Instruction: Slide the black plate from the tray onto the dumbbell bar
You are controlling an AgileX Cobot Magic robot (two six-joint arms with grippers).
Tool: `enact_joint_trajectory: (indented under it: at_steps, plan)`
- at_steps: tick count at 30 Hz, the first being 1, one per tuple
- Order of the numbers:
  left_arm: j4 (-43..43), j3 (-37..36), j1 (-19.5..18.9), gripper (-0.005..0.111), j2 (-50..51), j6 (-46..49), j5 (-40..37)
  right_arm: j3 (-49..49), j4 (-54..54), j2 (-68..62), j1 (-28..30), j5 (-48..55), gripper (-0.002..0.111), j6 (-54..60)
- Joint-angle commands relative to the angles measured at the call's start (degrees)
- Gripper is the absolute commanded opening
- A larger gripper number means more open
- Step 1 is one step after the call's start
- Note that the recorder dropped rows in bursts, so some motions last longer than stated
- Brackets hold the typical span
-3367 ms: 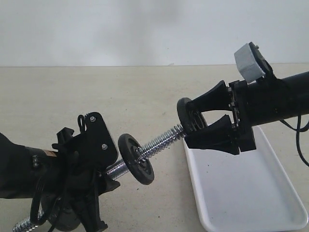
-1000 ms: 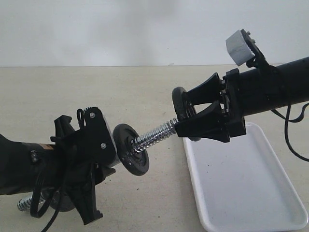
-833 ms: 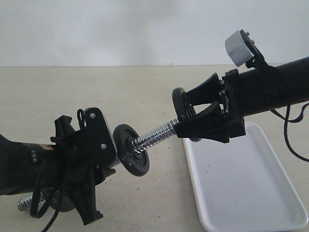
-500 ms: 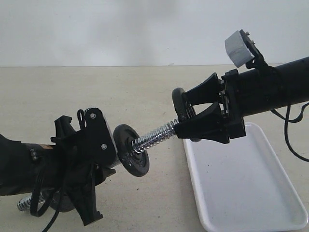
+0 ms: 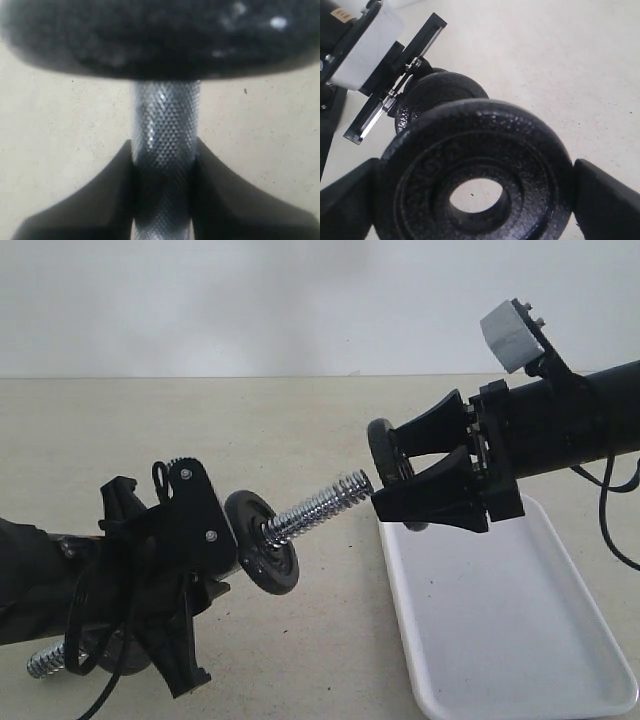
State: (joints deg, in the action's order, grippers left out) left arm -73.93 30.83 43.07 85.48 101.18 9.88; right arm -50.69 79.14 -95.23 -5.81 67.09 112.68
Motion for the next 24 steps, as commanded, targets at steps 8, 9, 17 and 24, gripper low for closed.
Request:
enact_joint_trajectory:
  at_steps: [8, 9, 17, 24]
  plan:
    - [1.1, 1.8, -0.1, 0.004, -2.8, 1.5, 6.4, -0.4, 3.9, 0.8, -0.1, 2.9, 0.0, -0.7]
    - [1.1, 1.8, -0.1, 0.004, -2.8, 1.5, 6.4, -0.4, 3.9, 0.8, -0.3, 2.9, 0.0, -0.9]
    - [2.6, 1.8, -0.1, 0.004, -2.8, 1.9, 6.4, -0.4, 5.0, 0.8, -3.4, 2.9, 0.0, 0.1]
    - [3.0, 1.8, -0.1, 0.004, -2.8, 3.3, 6.3, -0.4, 5.9, 0.8, -3.4, 2.9, 0.0, 0.3]
